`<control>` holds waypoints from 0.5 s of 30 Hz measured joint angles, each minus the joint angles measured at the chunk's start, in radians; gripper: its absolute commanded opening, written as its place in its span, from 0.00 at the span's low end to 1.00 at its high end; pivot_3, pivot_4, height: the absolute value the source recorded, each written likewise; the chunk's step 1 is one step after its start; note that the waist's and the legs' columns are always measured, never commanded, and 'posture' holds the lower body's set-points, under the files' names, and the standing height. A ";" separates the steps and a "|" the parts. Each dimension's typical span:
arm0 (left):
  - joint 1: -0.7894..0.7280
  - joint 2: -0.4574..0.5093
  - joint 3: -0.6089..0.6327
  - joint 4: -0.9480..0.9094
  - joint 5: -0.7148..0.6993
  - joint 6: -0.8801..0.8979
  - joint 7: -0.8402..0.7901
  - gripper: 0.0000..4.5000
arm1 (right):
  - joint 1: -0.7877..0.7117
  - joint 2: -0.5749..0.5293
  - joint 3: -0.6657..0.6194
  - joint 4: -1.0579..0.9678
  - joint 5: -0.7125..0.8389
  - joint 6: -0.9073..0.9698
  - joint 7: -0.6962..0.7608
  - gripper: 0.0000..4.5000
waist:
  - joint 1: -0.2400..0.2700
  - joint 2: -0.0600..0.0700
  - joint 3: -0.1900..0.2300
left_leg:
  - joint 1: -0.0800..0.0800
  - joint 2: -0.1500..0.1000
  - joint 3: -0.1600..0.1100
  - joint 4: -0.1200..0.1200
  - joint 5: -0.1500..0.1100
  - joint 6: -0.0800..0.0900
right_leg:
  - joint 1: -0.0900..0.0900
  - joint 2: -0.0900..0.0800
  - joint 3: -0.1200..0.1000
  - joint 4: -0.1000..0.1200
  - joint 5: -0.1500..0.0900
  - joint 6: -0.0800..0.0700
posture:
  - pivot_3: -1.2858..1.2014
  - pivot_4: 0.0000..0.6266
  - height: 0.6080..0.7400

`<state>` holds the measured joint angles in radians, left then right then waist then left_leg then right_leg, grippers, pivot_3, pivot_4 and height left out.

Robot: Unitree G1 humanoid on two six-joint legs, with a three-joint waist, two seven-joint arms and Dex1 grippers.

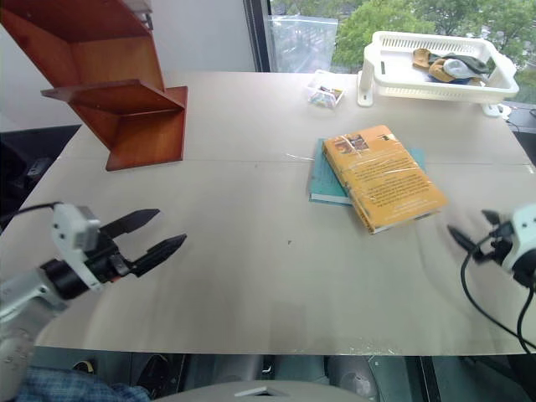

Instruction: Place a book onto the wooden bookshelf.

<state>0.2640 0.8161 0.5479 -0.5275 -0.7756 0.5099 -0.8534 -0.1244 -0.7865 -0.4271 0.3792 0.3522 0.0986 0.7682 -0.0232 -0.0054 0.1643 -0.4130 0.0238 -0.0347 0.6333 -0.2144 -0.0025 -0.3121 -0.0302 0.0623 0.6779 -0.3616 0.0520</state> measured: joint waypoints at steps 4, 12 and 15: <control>-0.020 0.121 0.103 -0.001 -0.118 0.073 -0.121 0.98 | -0.207 -0.017 -0.015 0.126 0.002 0.038 -0.085 1.00 | -0.014 0.004 0.004 | 0.001 -0.001 0.001 0.001 0.000 0.000 | 0.001 -0.001 0.001 0.001 0.000 0.000 | 0.52 0.24 1.00; -0.067 0.258 0.177 0.071 -0.130 0.126 -0.259 0.98 | -0.666 0.064 0.030 0.539 0.002 0.088 -0.098 1.00 | -0.032 0.002 0.011 | -0.003 0.001 0.003 -0.002 0.000 0.000 | -0.005 0.002 0.004 0.000 0.000 0.000 | 0.52 0.24 1.00; -0.087 0.260 0.200 0.096 -0.113 0.140 -0.254 0.98 | -0.729 0.102 0.087 0.685 -0.045 0.092 -0.065 1.00 | -0.033 -0.001 0.014 | -0.005 0.001 0.003 -0.003 0.000 0.000 | -0.007 0.001 0.004 -0.001 0.000 0.000 | 0.52 0.24 1.00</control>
<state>0.1772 1.0762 0.7476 -0.4314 -0.8883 0.6503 -1.1078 -0.8531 -0.6849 -0.3401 1.0641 0.3077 0.1907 0.7035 -0.0559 -0.0064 0.1779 -0.4179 0.0249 -0.0313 0.6302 -0.2141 -0.0025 -0.3193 -0.0288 0.0665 0.6773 -0.3618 0.0520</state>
